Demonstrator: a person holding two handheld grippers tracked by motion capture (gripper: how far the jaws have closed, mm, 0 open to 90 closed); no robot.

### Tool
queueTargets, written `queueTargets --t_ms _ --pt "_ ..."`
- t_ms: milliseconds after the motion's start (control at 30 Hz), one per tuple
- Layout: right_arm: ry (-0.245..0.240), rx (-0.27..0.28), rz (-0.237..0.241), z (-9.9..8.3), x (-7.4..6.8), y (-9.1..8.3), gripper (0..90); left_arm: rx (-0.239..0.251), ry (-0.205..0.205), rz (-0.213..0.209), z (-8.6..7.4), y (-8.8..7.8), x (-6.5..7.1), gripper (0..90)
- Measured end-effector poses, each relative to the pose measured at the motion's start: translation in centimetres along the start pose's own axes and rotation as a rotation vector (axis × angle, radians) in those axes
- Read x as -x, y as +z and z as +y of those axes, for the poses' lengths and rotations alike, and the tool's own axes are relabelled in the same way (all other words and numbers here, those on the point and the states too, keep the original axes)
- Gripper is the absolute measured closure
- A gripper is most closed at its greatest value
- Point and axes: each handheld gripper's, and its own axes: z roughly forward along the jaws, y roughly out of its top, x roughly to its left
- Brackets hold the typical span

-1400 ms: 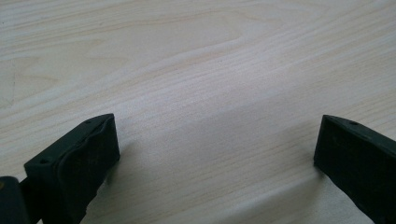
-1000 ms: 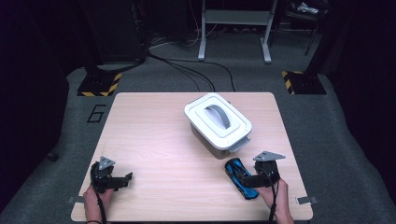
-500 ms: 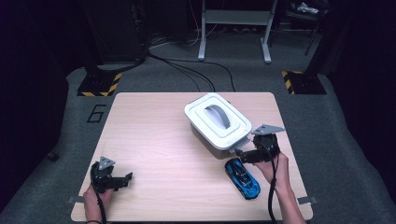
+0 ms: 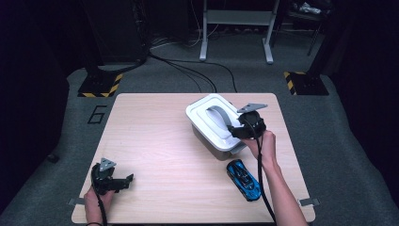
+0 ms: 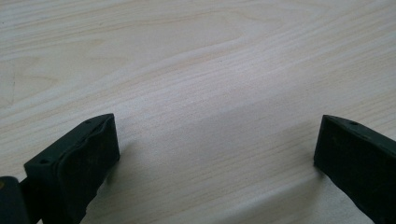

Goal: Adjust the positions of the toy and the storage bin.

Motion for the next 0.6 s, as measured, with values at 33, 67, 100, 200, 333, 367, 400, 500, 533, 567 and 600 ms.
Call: queueTargets --t_ms 33,67,100,200,333,367,400,500,533,567,600 --pt "0.008 -0.008 0.001 0.2 -0.1 0.4 47.4 0.002 0.002 0.001 0.0 0.0 0.0 0.1" --pt "0.008 -0.008 0.001 0.2 -0.1 0.4 47.4 0.002 0.002 0.001 0.0 0.0 0.0 0.1" --pt "0.012 -0.012 0.007 0.3 -0.1 0.7 48.4 0.001 0.001 0.001 0.0 0.0 0.0 0.1" --pt "0.010 -0.025 0.022 0.5 -0.6 1.8 52.0 0.000 0.000 0.000 0.0 0.0 0.0 0.1" --pt "-0.001 -0.036 0.010 0.5 -0.8 2.7 60.7 0.000 0.000 0.000 0.0 0.0 0.0 0.1" --pt "0.001 -0.027 0.005 0.5 -0.7 2.7 63.1 0.000 0.000 0.000 0.0 0.0 0.0 0.1" --pt "0.011 -0.027 0.004 0.4 -0.7 2.7 64.8 0.000 0.000 0.000 0.0 0.0 0.0 0.2" --pt "0.020 -0.022 0.015 0.4 -0.6 2.8 65.7 0.001 -0.001 -0.001 0.0 0.0 0.0 0.1" --pt "0.020 -0.022 0.015 0.4 -0.6 2.8 65.7 0.001 -0.001 -0.001 0.0 0.0 0.0 0.1" --pt "0.025 -0.019 0.019 0.4 -0.6 2.8 66.1 0.001 0.000 0.001 0.0 0.0 0.0 0.2" --pt "0.030 -0.019 0.022 0.4 -0.6 2.8 66.2 0.001 0.000 0.001 0.0 0.0 0.0 0.1"
